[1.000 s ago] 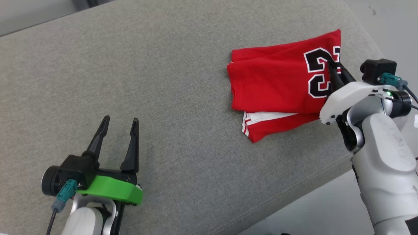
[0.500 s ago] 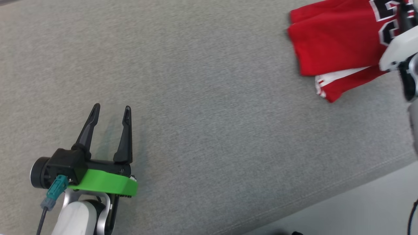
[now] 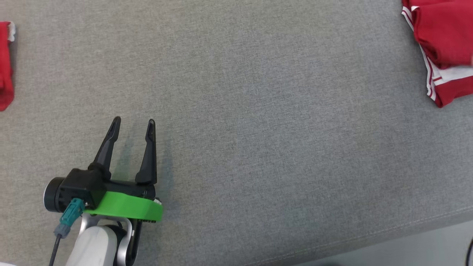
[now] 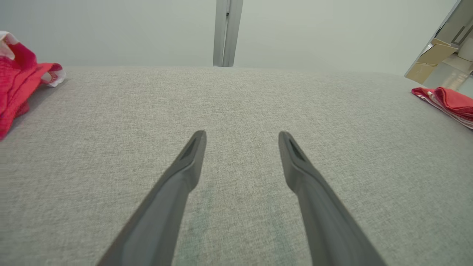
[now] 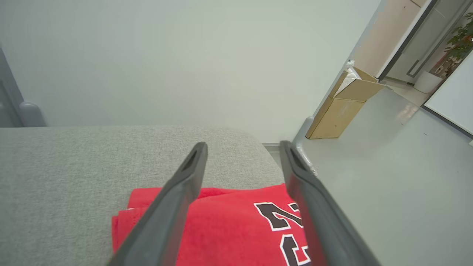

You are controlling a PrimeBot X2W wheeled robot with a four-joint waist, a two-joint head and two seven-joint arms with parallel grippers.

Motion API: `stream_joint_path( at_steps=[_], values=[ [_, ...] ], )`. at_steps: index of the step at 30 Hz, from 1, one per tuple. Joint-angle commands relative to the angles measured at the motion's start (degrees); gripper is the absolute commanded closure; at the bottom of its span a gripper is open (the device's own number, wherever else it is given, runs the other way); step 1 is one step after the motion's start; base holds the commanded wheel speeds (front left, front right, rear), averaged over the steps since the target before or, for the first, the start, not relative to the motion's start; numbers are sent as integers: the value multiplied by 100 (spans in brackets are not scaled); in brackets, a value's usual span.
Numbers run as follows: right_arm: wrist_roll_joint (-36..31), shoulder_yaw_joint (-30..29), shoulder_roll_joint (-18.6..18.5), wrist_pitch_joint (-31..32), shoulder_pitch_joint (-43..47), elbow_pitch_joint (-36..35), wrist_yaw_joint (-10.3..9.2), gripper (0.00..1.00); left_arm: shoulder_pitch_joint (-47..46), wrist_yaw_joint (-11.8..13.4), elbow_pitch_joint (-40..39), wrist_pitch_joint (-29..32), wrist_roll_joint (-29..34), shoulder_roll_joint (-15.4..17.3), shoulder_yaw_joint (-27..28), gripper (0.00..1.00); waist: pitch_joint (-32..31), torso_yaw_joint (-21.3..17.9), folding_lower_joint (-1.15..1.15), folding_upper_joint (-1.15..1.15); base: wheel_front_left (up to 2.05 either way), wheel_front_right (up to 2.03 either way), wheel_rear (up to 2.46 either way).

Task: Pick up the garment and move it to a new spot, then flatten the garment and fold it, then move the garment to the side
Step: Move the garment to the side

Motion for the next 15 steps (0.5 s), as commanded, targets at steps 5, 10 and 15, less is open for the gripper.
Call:
stream_joint_path(
  at_steps=[5, 10, 15],
  values=[
    [-46, 341, 359, -69, 2, -80, -8, 0, -100, 11, 129, -111, -104, -23, 77, 0, -258, -4, 0, 0, 0, 0, 0],
    [155, 797, 628, -70, 157, -177, -8, 0, -154, 38, 313, -227, -268, -35, 262, 0, -604, -14, 0, 0, 0, 0, 0],
    [461, 1182, 910, -70, 534, -402, -8, 0, -185, 53, 714, -345, -448, -103, 485, 0, -1084, 39, 0, 0, 0, 0, 0]
  ],
)
